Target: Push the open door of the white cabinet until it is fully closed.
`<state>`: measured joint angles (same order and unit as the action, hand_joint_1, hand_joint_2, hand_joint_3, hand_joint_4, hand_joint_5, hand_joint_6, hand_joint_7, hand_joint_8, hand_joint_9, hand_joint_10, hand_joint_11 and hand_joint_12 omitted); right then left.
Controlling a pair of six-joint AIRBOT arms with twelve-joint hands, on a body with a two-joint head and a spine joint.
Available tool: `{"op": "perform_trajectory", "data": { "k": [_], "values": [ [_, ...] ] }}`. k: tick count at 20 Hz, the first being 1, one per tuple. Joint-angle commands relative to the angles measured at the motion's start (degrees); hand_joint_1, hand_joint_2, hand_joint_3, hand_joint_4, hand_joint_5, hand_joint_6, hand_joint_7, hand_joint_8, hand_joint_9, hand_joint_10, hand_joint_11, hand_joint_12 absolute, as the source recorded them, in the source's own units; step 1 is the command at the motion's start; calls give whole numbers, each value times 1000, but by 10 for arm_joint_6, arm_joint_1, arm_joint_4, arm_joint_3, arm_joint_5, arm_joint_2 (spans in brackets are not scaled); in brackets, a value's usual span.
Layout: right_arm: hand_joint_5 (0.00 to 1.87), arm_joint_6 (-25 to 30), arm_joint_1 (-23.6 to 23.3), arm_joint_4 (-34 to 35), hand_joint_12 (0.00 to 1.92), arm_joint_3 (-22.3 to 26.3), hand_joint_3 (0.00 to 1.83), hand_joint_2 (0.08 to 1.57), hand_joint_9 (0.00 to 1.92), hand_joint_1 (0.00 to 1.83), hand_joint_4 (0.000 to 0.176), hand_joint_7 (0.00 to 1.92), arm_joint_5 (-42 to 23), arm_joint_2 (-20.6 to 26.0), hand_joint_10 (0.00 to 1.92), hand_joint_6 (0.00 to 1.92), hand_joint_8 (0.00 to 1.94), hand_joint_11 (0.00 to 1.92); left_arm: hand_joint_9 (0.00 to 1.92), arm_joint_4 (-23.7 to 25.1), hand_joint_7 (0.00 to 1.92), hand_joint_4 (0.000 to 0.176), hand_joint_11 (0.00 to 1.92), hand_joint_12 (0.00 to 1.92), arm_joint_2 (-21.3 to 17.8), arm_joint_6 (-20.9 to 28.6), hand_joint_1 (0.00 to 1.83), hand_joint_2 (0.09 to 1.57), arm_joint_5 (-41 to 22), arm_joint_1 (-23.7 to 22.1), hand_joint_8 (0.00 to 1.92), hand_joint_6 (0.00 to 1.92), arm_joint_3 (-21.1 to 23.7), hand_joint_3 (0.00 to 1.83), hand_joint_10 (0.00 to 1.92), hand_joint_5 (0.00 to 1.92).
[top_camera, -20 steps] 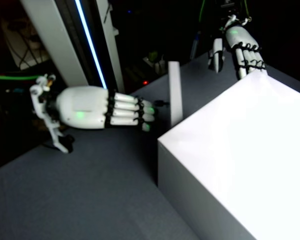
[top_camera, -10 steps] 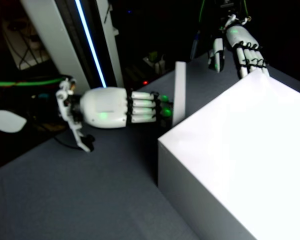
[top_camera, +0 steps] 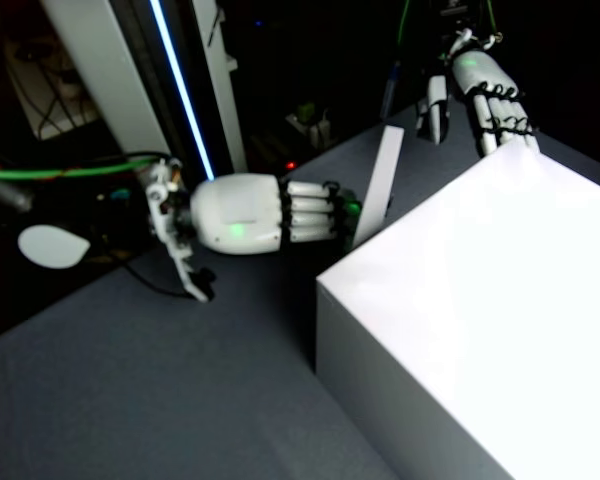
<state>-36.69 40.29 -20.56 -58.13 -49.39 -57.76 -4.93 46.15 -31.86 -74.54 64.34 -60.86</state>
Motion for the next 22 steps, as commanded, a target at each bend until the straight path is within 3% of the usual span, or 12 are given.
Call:
{"op": "perform_trajectory", "data": {
  "k": [1, 3, 4, 8, 13, 16, 18, 22],
  "values": [
    [155, 2, -9, 15, 487, -3, 0, 1406, 147, 824, 0, 183, -62, -2, 42, 1, 2, 0, 0, -15, 0, 0, 1, 0, -4, 0, 450, 1439, -77, -2, 0, 1, 0, 1, 0, 93],
    [222, 2, -16, 15, 513, -10, 0, 1331, 183, 957, 0, 213, -55, -10, 41, 17, 6, 0, 0, -16, 0, 0, 9, 5, -4, 0, 453, 1437, -78, -1, 0, 3, 0, 0, 0, 100],
    [164, 2, -19, 15, 560, -12, 0, 1312, 192, 976, 0, 219, -52, -13, 34, 3, 4, 0, 0, -16, 0, 0, 1, 0, -4, 0, 419, 1440, -79, 0, 0, 1, 0, 2, 0, 93],
    [199, 2, -33, 22, 805, -28, 7, 1357, 227, 824, 0, 248, -38, -33, 20, 11, 3, 0, 0, -18, 0, 0, 1, 0, -3, -1, 414, 1440, -81, 0, 0, 0, 0, 0, 0, 84],
    [91, -20, -46, 51, 414, -42, 9, 1467, 90, 512, 0, 112, -25, -51, 3, 0, 3, 0, 0, -20, 0, 0, 12, 7, -3, -2, 427, 1440, -82, 1, 0, 5, 0, 0, 0, 98],
    [81, -30, -51, 68, 247, -50, 0, 1432, 68, 570, 0, 102, -17, -61, 4, 4, 2, 0, 0, -21, 0, 0, 8, 7, -3, -2, 467, 1436, -82, 1, 0, 3, 0, 0, 0, 97],
    [102, -33, -53, 78, 385, -54, 0, 1445, 103, 566, 0, 145, -16, -65, 13, 5, 6, 0, 0, -21, 0, 0, 7, 7, -2, -2, 487, 1433, -83, 1, 0, 3, 0, 0, 0, 100],
    [104, -57, -57, 98, 398, -56, 0, 1446, 105, 566, 0, 148, -14, -70, 12, 4, 5, 0, 0, -23, 0, 0, 1, 1, -2, -2, 470, 1440, -84, 1, 0, 1, 0, 2, 0, 98]
  ]
}}
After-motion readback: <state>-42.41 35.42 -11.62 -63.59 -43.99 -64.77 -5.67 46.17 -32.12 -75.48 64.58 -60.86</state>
